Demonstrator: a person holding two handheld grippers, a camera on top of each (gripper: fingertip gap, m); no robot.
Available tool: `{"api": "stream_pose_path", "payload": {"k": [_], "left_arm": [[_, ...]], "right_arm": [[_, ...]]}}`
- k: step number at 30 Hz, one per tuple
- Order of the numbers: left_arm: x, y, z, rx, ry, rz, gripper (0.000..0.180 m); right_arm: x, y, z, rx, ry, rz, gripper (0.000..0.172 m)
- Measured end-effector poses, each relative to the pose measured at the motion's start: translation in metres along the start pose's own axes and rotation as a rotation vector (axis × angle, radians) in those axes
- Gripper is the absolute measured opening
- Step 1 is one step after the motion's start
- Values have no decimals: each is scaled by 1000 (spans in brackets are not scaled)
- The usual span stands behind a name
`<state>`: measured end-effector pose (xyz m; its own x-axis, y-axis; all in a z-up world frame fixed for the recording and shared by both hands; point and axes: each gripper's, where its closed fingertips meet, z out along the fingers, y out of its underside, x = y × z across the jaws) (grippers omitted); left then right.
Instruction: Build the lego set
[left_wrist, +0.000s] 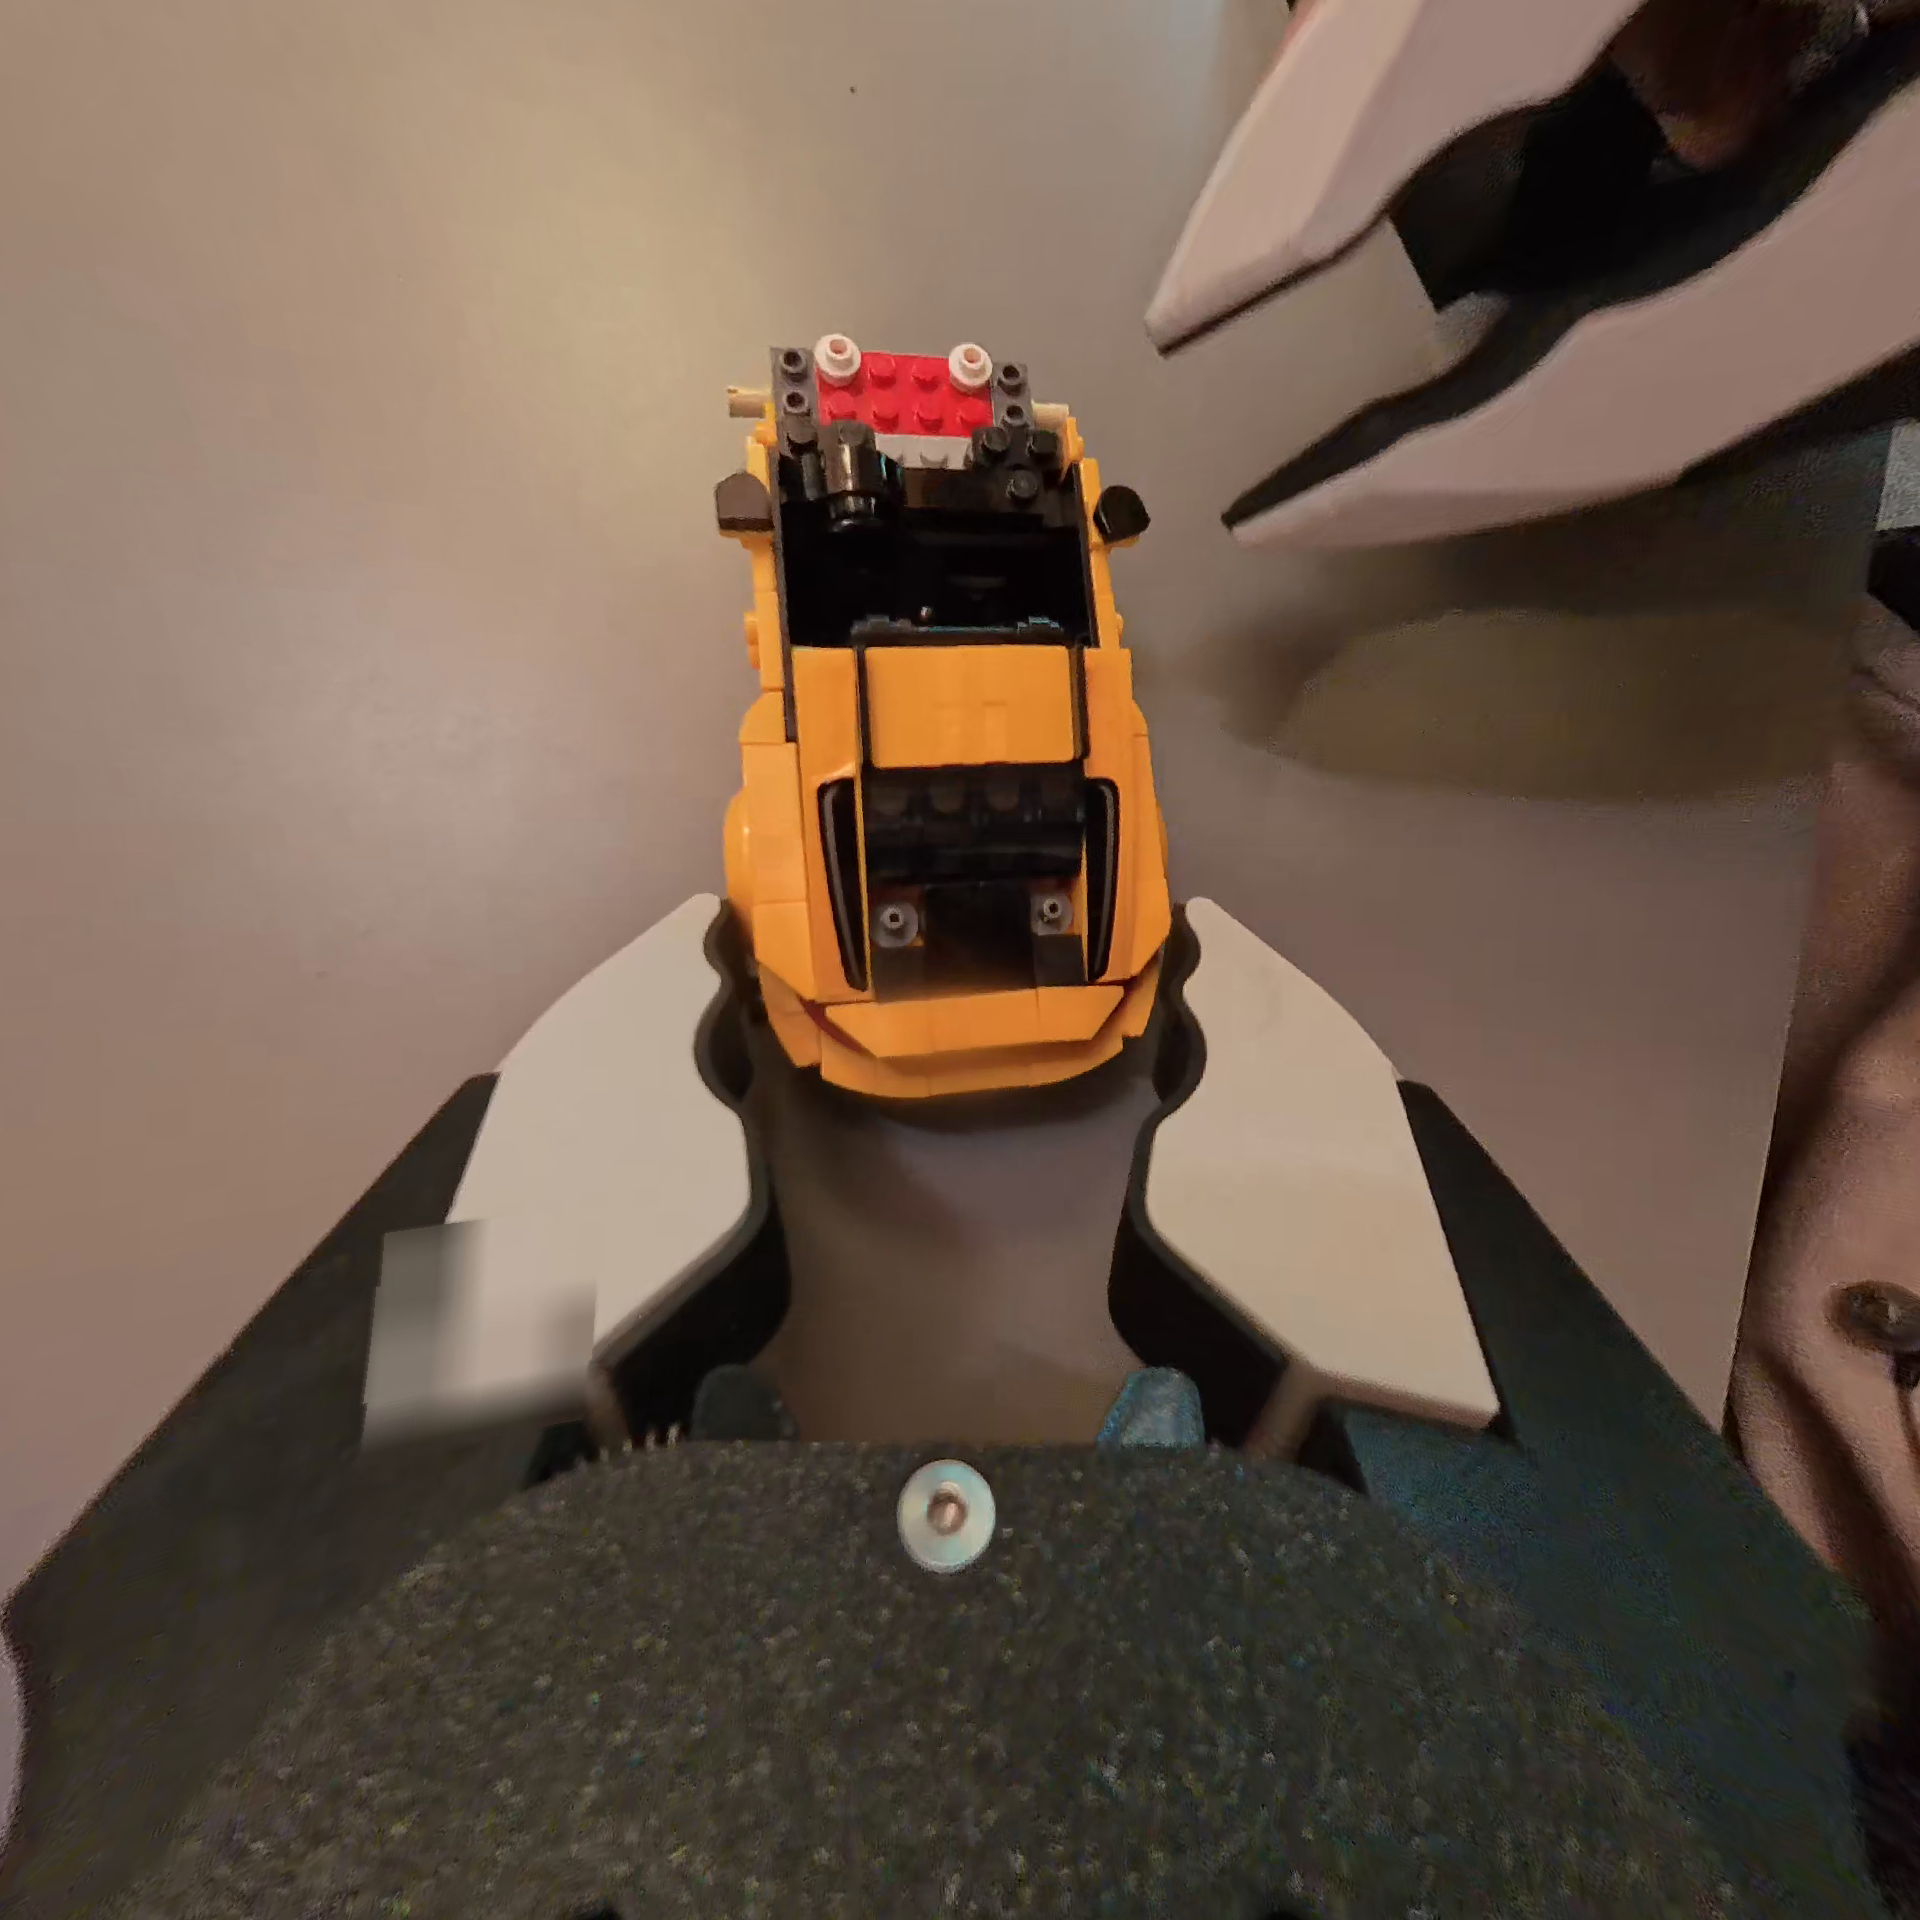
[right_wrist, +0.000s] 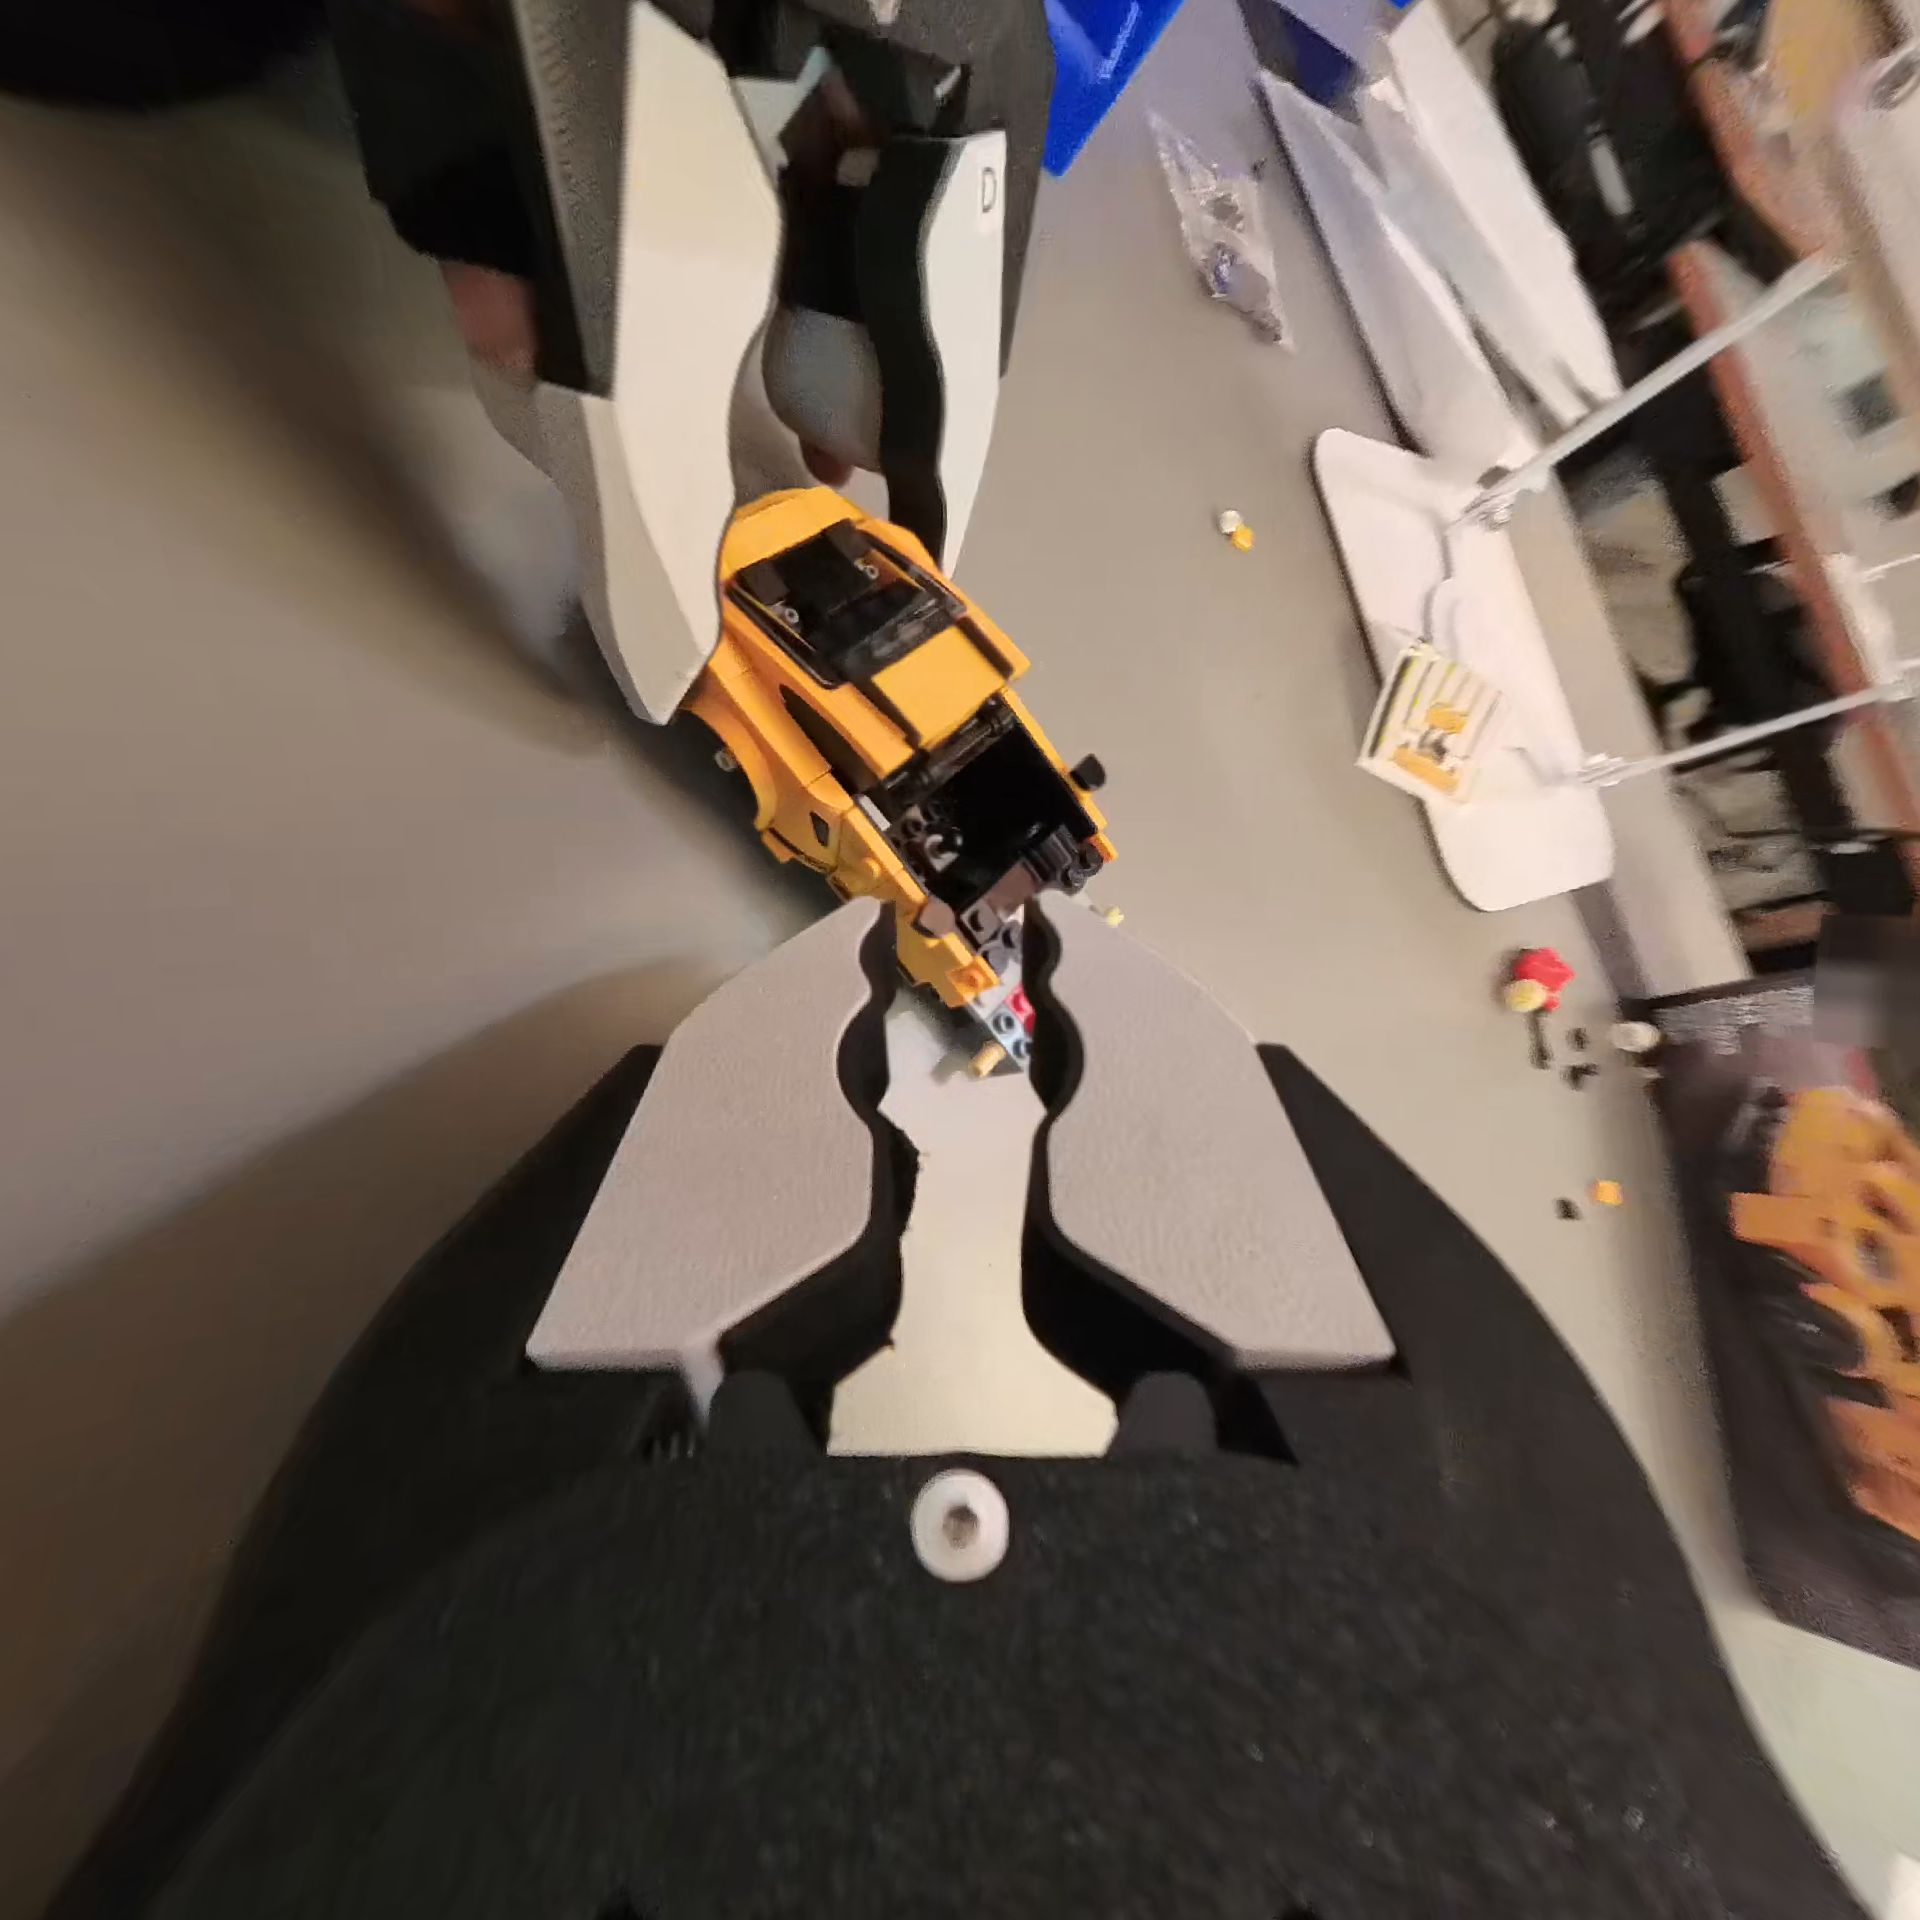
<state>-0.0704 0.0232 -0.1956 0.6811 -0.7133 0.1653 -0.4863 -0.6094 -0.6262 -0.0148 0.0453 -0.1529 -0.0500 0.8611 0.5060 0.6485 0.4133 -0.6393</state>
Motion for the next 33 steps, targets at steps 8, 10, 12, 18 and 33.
{"api": "stream_pose_path", "payload": {"k": [8, 10, 12, 18, 33], "left_arm": [[3, -7, 0, 68, 20, 109, 76], [6, -12, -1, 110, 38, 129, 76], [9, -17, -1, 148, 57, 141, 79], [9, -20, 1, 174, 30, 186, 76], [11, -19, 1, 181, 62, 204, 76]], "right_arm": [[14, -2, -2, 60, -119, 104, 22], [18, -2, -4, 66, -121, 120, 21], [21, -1, -8, 73, -113, 120, 20], [23, 3, -13, 42, -164, 58, 14], [5, 13, -7, -187, -671, -162, 17]]}}
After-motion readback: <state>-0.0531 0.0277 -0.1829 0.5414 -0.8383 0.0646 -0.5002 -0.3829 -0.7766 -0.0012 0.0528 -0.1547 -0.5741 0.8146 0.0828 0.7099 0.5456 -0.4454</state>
